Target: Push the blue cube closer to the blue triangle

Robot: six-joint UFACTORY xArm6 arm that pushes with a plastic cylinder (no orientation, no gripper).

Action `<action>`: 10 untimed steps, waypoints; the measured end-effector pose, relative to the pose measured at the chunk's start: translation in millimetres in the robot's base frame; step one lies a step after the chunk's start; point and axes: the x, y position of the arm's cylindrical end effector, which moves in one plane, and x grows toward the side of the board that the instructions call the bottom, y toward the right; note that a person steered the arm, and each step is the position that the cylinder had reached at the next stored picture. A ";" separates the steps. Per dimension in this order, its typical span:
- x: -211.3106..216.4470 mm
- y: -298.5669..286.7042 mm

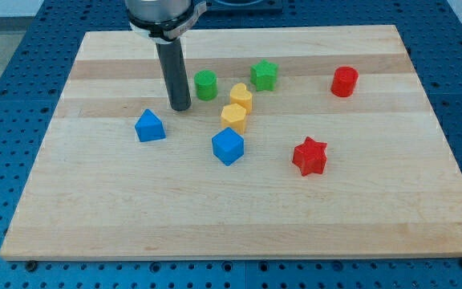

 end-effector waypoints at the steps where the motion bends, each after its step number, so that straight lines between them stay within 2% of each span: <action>1: -5.9 11.5; 4: -24.8 27.7; 7: -25.5 11.1; 10: -57.9 5.1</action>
